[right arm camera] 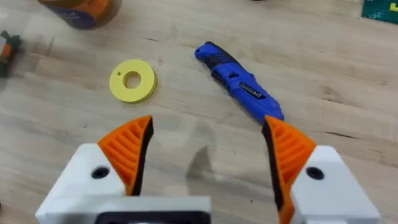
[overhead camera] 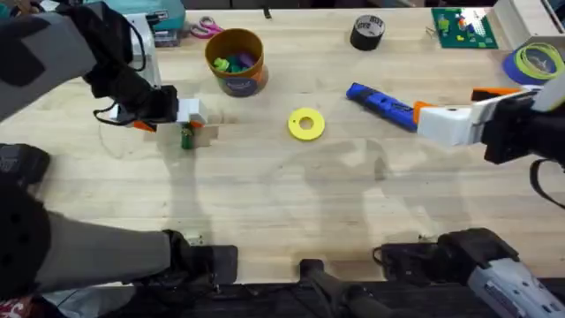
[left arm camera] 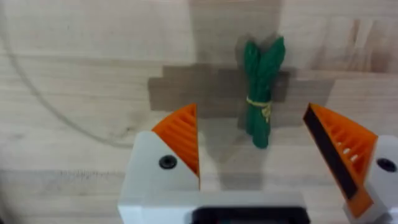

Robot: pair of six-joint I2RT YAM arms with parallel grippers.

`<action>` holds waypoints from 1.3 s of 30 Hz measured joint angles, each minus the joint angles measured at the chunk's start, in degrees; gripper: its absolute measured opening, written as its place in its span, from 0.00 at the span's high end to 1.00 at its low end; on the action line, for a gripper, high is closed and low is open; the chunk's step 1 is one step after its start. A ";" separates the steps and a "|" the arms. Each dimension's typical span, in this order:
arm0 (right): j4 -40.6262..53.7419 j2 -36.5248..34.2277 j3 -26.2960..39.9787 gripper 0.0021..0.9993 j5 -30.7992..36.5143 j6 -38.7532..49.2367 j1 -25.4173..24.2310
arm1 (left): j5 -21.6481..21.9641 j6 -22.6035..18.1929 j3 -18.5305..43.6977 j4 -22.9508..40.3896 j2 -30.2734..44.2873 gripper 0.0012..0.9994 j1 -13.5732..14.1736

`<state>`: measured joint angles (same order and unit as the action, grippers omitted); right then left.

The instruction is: Pick up the gripper from the table and insert it into the empty holder that is missing its gripper. Then pick up a screw, insert it into the mounting hole, and use the screwdriver to tighten it. Finally, clean up the table by picking up the vegetable and placing it into the bucket.

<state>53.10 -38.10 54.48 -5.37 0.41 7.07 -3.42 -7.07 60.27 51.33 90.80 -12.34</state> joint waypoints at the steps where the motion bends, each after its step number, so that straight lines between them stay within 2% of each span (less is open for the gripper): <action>1: 0.00 0.02 0.00 0.00 0.00 0.00 0.00 | 0.00 -0.07 0.00 -0.59 0.56 0.01 0.03; 8: 0.00 0.02 0.00 0.00 0.00 0.00 0.00 | 0.00 -0.48 0.02 -1.99 3.44 0.11 0.04; 14: 0.00 0.02 0.00 0.00 0.00 0.00 0.00 | 0.00 -0.64 0.04 -2.12 5.05 0.29 0.04; 15: -0.02 0.00 0.00 0.00 0.00 0.00 0.00 | -0.01 -0.79 0.07 -2.14 5.14 0.41 0.04; 16: 0.00 0.00 0.00 0.00 0.00 0.00 0.00 | -0.02 -0.63 0.07 -2.19 5.16 0.48 0.04; 17: 0.00 0.02 0.00 0.00 0.00 0.00 0.00 | -0.12 -0.72 0.09 -2.19 5.16 0.59 0.04; 19: 0.00 0.02 0.00 0.00 0.00 0.00 0.00 | -0.06 -0.85 0.10 -2.27 5.16 0.91 0.04; 20: 0.00 0.00 0.00 0.00 0.00 0.00 0.00 | -0.06 -1.05 0.13 -2.34 5.14 0.97 0.04; 28: 0.00 0.00 0.00 0.00 0.00 0.00 0.00 | -0.04 -1.07 0.31 -1.81 5.16 0.97 0.04; 31: 0.00 0.02 0.00 0.00 0.00 0.00 0.00 | -0.04 -1.07 1.71 0.48 5.14 0.97 0.04; 39: -0.31 0.02 0.00 0.00 0.00 0.00 0.00 | -1.78 -0.65 15.66 6.25 0.76 0.97 0.04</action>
<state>52.80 -38.09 54.48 -5.37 0.40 7.07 -5.20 -7.72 75.93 57.58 91.56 -12.29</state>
